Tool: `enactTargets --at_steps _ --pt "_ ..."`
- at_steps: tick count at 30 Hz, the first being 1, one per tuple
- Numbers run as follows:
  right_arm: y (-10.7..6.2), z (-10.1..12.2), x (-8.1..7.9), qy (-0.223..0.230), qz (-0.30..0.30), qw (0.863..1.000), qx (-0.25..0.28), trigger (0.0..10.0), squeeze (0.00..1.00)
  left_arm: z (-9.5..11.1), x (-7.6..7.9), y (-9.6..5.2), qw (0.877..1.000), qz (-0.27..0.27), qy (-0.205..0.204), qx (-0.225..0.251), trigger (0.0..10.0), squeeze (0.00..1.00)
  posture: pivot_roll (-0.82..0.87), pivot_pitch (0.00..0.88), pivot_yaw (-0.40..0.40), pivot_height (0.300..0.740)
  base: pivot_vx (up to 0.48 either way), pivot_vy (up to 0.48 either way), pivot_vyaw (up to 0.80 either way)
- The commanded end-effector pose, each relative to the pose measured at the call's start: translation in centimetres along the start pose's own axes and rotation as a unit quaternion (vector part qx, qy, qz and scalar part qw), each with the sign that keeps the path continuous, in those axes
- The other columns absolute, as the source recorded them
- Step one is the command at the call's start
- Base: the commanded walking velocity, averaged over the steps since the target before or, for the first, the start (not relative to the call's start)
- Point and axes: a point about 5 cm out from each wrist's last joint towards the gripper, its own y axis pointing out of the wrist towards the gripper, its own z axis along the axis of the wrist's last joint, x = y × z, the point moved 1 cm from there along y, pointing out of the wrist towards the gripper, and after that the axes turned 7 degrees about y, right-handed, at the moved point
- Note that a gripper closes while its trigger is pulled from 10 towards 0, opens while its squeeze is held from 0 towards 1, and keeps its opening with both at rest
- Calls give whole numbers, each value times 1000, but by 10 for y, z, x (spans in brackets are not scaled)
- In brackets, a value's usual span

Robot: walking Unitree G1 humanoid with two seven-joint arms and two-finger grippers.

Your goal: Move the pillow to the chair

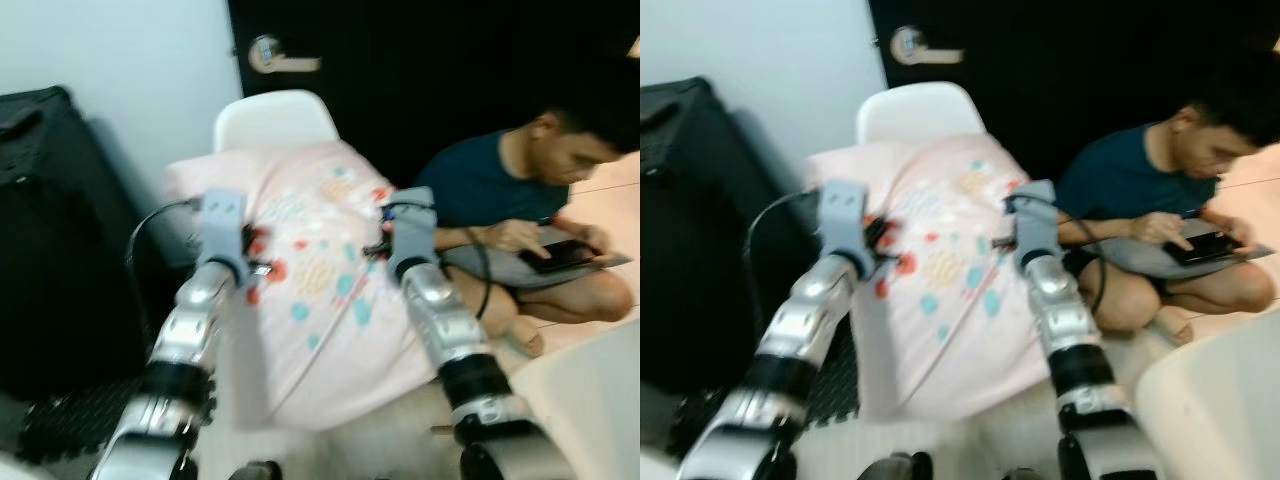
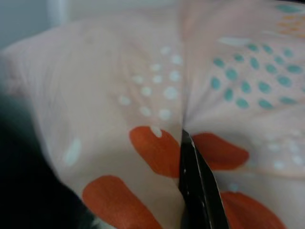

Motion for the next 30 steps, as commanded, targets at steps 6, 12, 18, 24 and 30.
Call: enactTargets --at_steps 6,12,18,24,30 --pt "-1 12 41 -20 -123 992 13 10000 0 39 80 11 985 -157 11 73 10000 0 9 78 50 740 0 0 0" --pt "-3 4 33 -24 -105 994 7 10000 0 16 63 7 988 -141 18 53 10000 0 25 85 41 740 0 0 0" --pt "1 12 9 1 -49 998 31 10000 0 4 30 6 995 -82 27 44 10000 0 41 88 28 740 0 0 0" --pt "-2 13 -23 13 24 998 49 10000 0 -4 -33 -6 996 77 27 32 10000 0 56 100 15 740 0 0 0" --pt "-3 9 -21 69 12 996 48 10000 0 0 -40 -19 994 73 63 57 10000 0 76 108 3 740 0 0 0"
